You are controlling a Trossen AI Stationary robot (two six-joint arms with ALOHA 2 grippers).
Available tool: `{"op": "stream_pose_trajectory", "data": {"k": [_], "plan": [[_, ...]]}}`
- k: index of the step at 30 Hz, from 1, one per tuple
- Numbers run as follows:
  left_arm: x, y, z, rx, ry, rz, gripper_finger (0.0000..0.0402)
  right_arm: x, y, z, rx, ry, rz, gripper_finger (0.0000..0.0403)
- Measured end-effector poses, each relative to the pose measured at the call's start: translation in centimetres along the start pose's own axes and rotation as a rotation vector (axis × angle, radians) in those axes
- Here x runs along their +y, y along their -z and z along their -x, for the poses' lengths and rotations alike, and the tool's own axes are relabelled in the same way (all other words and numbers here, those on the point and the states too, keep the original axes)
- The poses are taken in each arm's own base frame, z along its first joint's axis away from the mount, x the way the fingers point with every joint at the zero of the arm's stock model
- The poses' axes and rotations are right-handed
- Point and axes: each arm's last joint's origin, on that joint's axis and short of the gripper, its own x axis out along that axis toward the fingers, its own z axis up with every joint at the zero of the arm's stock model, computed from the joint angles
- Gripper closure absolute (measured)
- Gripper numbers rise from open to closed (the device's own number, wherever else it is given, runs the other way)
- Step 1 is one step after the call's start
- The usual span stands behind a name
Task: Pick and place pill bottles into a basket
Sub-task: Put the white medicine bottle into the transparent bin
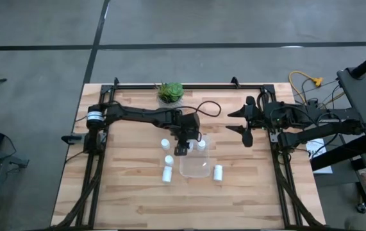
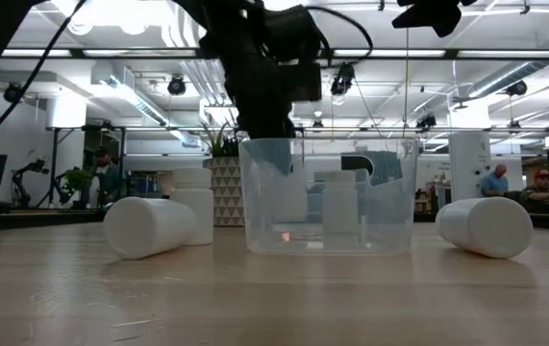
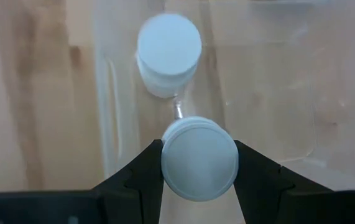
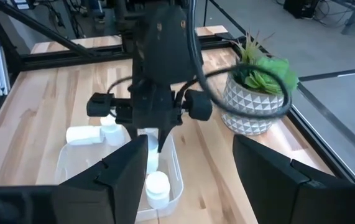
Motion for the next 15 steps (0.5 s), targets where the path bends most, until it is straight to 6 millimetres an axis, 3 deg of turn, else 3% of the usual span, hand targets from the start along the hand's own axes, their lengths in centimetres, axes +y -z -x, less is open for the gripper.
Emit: {"op": "stream_pose_trajectory", "data": {"k": [3, 15], "plan": [[0.2, 0.2, -1.3, 0.03, 0.009, 0.003, 0.0262, 0.0, 0.1, 0.0, 0.006, 0.001, 0.001, 0.0179], [0.3, 0.0, -1.3, 0.015, 0.002, -0.016, 0.0252, 0.0, 0.1, 0.0, 0.006, 0.0, -0.005, 0.0179]]}}
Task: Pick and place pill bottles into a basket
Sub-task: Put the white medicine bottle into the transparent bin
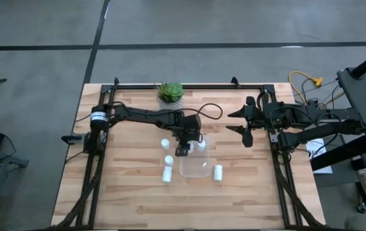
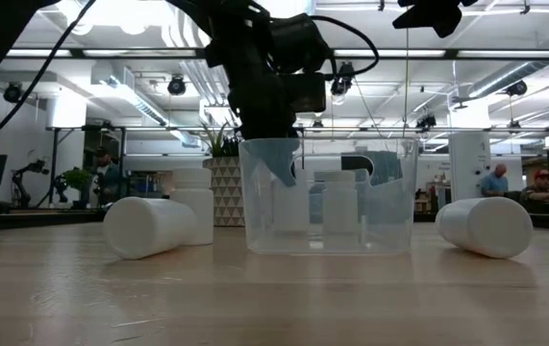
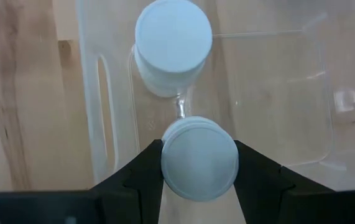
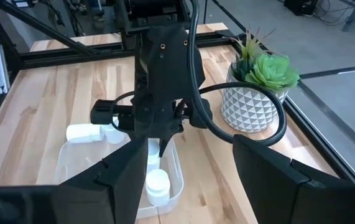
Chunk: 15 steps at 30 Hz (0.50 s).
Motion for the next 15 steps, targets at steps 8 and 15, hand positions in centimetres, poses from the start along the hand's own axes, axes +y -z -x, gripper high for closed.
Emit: {"op": "stream_pose_trajectory", "data": {"k": [8, 15], "plan": [[0.0, 0.02, -0.06, -0.002, -0.004, 0.001, 0.0187, -0.01, 0.0, 0.0, 0.0, 0.0, -0.003, 0.0179], [-0.01, -0.01, -0.04, -0.002, -0.004, 0.0, 0.0183, -0.01, 0.0, 0.0, 0.0, 0.0, -0.003, 0.0179]]}}
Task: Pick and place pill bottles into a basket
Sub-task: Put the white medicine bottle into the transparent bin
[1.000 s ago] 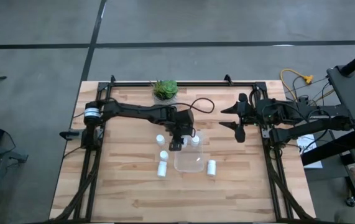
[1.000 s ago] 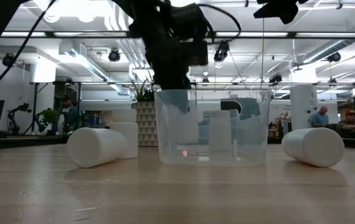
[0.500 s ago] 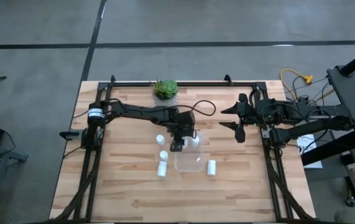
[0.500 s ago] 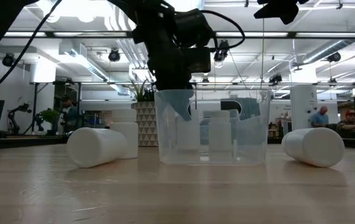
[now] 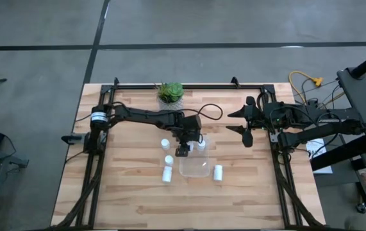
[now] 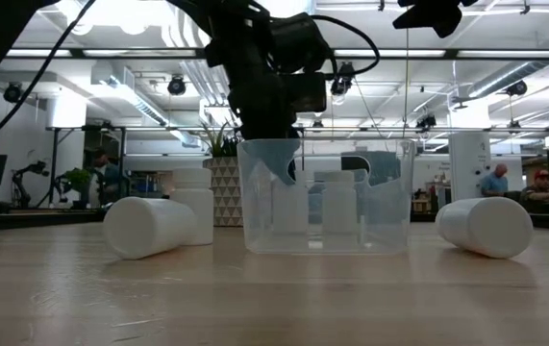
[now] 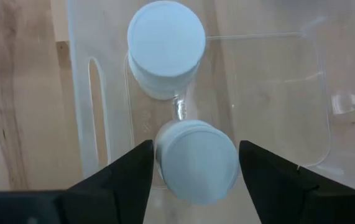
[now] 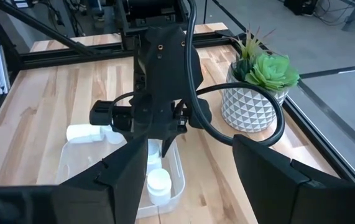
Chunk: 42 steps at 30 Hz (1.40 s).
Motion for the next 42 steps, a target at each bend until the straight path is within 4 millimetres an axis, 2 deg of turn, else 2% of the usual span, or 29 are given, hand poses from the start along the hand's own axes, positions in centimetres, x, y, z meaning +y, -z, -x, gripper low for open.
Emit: {"op": "stream_pose_trajectory", "data": {"k": [11, 18, 26, 34, 38, 42], "plan": [[-0.1, -0.7, 1.1, -0.026, -0.004, -0.005, 0.0181, 0.0, 0.0, 0.0, 0.0, 0.0, 0.0, 0.0179], [-0.7, -0.8, 3.6, -0.058, -0.009, 0.006, 0.0181, 0.0, 0.0, 0.0, 0.0, 0.0, 0.003, 0.0179], [-2.0, -0.7, 9.5, -0.187, -0.059, -0.021, 0.0181, 0.1, 0.2, -0.2, 0.017, -0.021, 0.014, 0.0179], [-4.8, 0.6, 15.6, -0.37, -0.116, -0.084, 0.0181, 0.5, 2.3, -2.0, 0.121, -0.093, 0.017, 0.0179], [-6.4, 1.9, 17.0, -0.442, -0.102, -0.124, 0.0181, 0.7, 3.8, -3.0, 0.168, -0.125, 0.022, 0.0179], [-7.4, 3.5, 17.4, -0.482, -0.087, -0.141, 0.0181, 1.2, 4.8, -3.7, 0.182, -0.277, 0.009, 0.0179]]}}
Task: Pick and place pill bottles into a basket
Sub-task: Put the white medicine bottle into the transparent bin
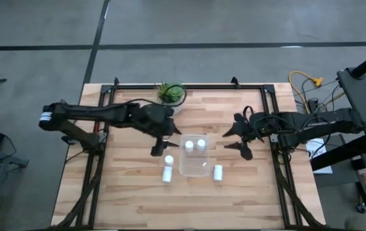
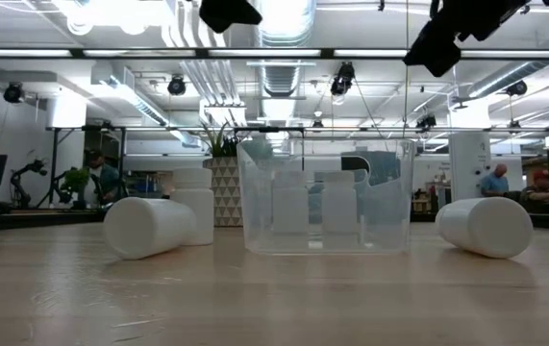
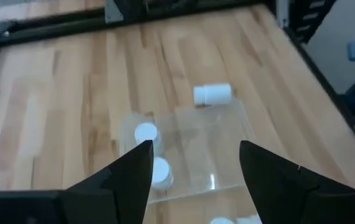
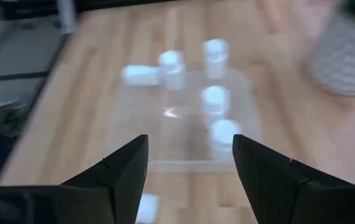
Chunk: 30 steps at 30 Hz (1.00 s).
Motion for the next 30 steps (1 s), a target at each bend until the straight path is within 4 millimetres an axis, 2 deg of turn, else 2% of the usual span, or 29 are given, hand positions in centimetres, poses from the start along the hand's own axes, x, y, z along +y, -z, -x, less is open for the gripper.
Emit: {"op": "stream_pose_trajectory", "data": {"k": [5, 11, 13, 23, 30], "plan": [[-0.6, 1.8, 0.8, -0.058, -0.013, 0.01, 0.0181, 0.1, 0.5, -0.6, -0.037, -0.045, 0.006, 0.0179], [-1.0, 5.0, 0.8, -0.077, -0.021, 0.015, 0.0181, -0.1, 1.4, -1.6, -0.063, -0.05, 0.003, 0.0179], [-1.1, 5.7, 0.6, -0.115, -0.023, 0.035, 0.0181, -0.2, 2.0, -2.0, -0.056, -0.05, -0.006, 0.0179], [-1.9, 10.1, -1.0, -0.079, -0.005, 0.088, 0.0181, -0.2, 3.5, -3.6, -0.108, -0.076, -0.037, 0.0179], [-3.0, 12.2, -2.1, -0.099, 0.028, 0.111, 0.0181, -0.5, 4.7, -4.4, -0.128, -0.084, -0.078, 0.0179]]}}
